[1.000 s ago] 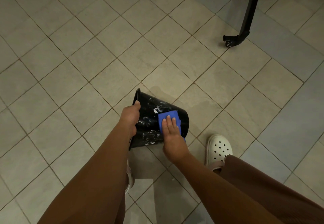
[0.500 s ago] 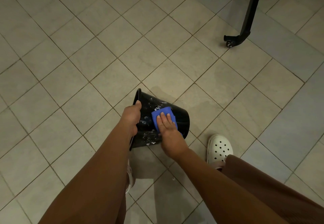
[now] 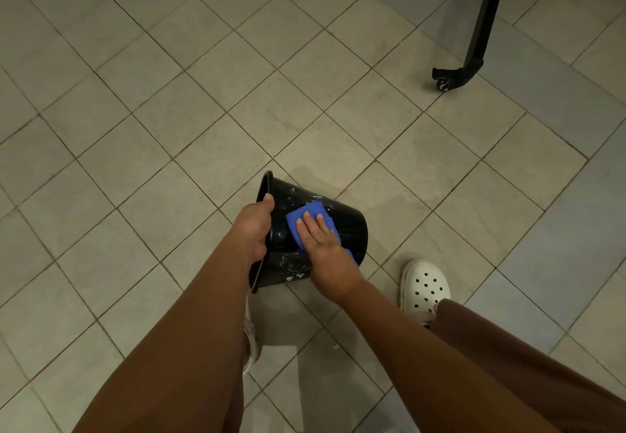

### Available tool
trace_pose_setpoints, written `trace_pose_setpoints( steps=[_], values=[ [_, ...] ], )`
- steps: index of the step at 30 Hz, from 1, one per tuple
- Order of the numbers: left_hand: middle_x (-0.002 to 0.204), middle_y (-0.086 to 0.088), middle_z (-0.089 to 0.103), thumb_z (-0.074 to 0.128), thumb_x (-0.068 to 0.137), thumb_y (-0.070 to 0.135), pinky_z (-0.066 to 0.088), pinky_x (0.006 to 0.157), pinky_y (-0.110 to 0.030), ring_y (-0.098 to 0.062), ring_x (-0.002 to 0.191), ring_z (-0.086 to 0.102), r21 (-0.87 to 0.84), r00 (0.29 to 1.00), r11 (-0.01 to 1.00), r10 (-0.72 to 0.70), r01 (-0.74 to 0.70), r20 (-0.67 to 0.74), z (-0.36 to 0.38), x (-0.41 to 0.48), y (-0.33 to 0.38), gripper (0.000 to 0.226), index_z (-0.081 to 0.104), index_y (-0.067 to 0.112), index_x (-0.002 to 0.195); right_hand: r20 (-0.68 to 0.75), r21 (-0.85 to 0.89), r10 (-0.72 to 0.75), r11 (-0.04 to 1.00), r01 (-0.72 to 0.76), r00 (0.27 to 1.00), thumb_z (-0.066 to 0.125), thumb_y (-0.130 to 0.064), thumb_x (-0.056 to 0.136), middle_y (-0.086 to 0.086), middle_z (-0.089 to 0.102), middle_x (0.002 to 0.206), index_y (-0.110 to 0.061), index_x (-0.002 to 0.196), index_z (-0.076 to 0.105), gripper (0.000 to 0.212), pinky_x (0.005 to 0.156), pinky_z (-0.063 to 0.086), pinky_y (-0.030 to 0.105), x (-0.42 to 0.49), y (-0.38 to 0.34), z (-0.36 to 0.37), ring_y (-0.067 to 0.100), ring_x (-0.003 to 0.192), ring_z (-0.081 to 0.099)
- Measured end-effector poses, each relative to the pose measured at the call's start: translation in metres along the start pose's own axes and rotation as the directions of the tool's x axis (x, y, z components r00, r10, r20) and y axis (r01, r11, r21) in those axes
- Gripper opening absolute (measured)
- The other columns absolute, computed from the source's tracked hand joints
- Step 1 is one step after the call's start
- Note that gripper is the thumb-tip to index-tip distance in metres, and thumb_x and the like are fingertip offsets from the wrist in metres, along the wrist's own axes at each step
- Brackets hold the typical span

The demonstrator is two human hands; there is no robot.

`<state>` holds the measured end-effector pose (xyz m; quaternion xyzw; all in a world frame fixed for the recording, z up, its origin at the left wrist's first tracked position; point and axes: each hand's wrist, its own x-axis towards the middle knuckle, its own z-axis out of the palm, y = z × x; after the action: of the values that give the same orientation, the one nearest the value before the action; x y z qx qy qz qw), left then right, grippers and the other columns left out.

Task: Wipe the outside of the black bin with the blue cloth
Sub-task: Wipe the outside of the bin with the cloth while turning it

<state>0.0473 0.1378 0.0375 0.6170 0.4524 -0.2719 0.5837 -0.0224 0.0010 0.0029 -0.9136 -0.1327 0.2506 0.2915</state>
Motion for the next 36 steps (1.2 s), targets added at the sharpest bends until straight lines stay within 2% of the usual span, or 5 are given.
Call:
trace_pose_setpoints(
  steps=[8, 11, 19, 27, 36],
  values=[
    [0.094, -0.014, 0.070, 0.040, 0.105, 0.040, 0.055, 0.079, -0.041, -0.030, 0.084, 0.068, -0.031, 1.000, 0.999, -0.011, 0.010, -0.005, 0.001, 0.003, 0.001, 0.044, 0.063, 0.003, 0.113, -0.013, -0.039, -0.181, 0.983, 0.180, 0.983, 0.044, 0.015, 0.082, 0.003, 0.008, 0.157, -0.017, 0.148, 0.015, 0.078, 0.115, -0.011, 0.041, -0.014, 0.008, 0.009, 0.023, 0.138, -0.019],
    [0.095, -0.012, 0.069, 0.037, 0.106, 0.039, 0.054, 0.088, -0.042, -0.029, 0.090, 0.066, -0.033, 0.999, 0.999, 0.008, -0.007, 0.031, 0.001, 0.003, 0.001, 0.044, 0.063, 0.004, 0.111, -0.047, -0.057, -0.202, 0.978, 0.199, 0.978, 0.046, 0.014, 0.081, 0.005, 0.013, 0.157, -0.016, 0.148, 0.018, 0.078, 0.115, -0.007, 0.043, -0.006, 0.006, 0.007, 0.025, 0.140, -0.014],
    [0.095, -0.014, 0.068, 0.037, 0.106, 0.038, 0.054, 0.070, -0.039, -0.029, 0.083, 0.067, -0.086, 0.998, 0.996, -0.021, 0.025, 0.056, 0.000, 0.000, 0.003, 0.042, 0.061, 0.004, 0.112, -0.017, 0.002, 0.018, 1.000, -0.018, 1.000, 0.042, 0.006, 0.088, 0.000, -0.009, 0.158, -0.021, 0.150, -0.002, 0.080, 0.117, -0.003, 0.040, 0.000, -0.010, -0.002, 0.021, 0.144, -0.015],
    [0.109, -0.016, 0.069, 0.036, 0.106, 0.038, 0.054, 0.090, -0.042, -0.031, 0.101, 0.067, -0.065, 0.998, 0.998, -0.010, 0.014, 0.060, 0.004, -0.002, 0.004, 0.047, 0.061, 0.001, 0.119, -0.003, -0.080, -0.180, 0.981, 0.179, 0.984, 0.043, 0.013, 0.084, -0.001, 0.003, 0.158, -0.021, 0.148, 0.008, 0.080, 0.118, -0.005, 0.043, -0.007, -0.004, -0.001, 0.024, 0.143, -0.015],
    [0.113, -0.018, 0.068, 0.041, 0.104, 0.039, 0.051, 0.098, -0.050, -0.034, 0.105, 0.066, -0.015, 1.000, 1.000, -0.003, 0.004, 0.030, 0.001, -0.006, 0.001, 0.046, 0.060, 0.002, 0.124, -0.016, -0.051, 0.039, 0.998, -0.040, 0.999, 0.043, 0.001, 0.091, 0.003, -0.006, 0.158, -0.019, 0.150, -0.001, 0.077, 0.117, -0.006, 0.042, -0.003, -0.020, -0.006, 0.023, 0.145, -0.012]
  ],
)
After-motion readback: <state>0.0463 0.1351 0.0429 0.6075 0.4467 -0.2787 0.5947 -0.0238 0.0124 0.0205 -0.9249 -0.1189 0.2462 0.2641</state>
